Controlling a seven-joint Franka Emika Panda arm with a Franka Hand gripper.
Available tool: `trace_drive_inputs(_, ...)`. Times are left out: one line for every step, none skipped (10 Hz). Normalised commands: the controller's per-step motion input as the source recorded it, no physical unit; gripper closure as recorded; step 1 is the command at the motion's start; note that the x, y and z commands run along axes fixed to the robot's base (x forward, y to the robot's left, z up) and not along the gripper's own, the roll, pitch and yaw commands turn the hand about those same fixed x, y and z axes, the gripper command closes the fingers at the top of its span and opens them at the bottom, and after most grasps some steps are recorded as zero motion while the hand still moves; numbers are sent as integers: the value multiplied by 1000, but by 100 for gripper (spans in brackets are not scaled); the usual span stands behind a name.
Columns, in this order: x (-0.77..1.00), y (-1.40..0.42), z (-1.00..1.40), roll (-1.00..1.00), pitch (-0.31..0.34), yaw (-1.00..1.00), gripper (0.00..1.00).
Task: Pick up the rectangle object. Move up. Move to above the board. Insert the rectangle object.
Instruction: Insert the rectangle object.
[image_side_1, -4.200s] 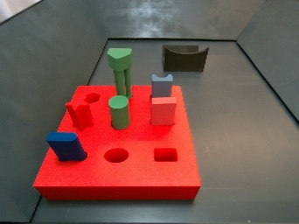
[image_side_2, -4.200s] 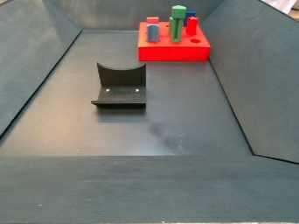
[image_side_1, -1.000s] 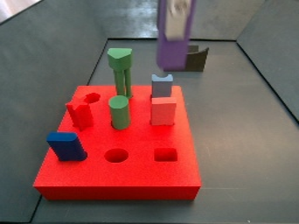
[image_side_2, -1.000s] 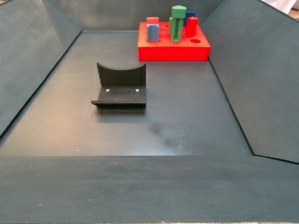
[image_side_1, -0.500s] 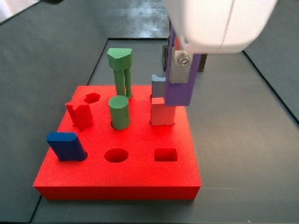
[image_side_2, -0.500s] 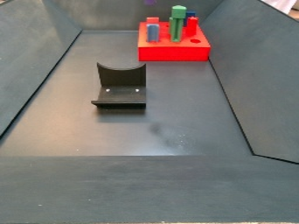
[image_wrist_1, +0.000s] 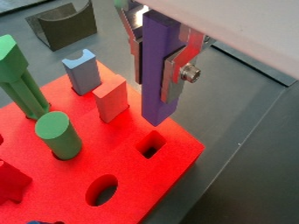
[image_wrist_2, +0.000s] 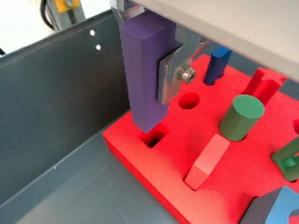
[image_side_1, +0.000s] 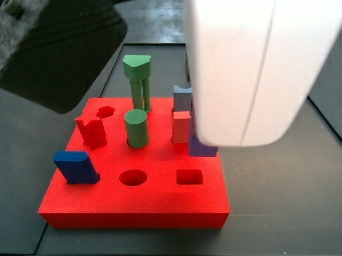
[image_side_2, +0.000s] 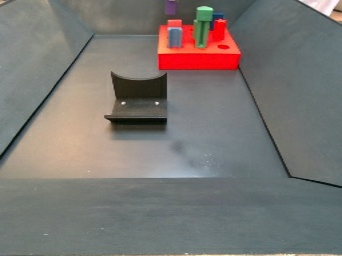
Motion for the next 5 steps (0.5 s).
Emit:
trace_drive_inputs(51, -171, -214, 471, 106, 0, 100)
trace_drive_inputs(106, -111, -174, 283, 81, 0, 100)
trace_drive_inputs(14, 0, -60, 90, 34, -100, 100)
trace_drive_inputs(0, 0, -134, 134, 50, -129, 100)
trace_drive_inputs(0, 0, -91, 103, 61, -217, 100)
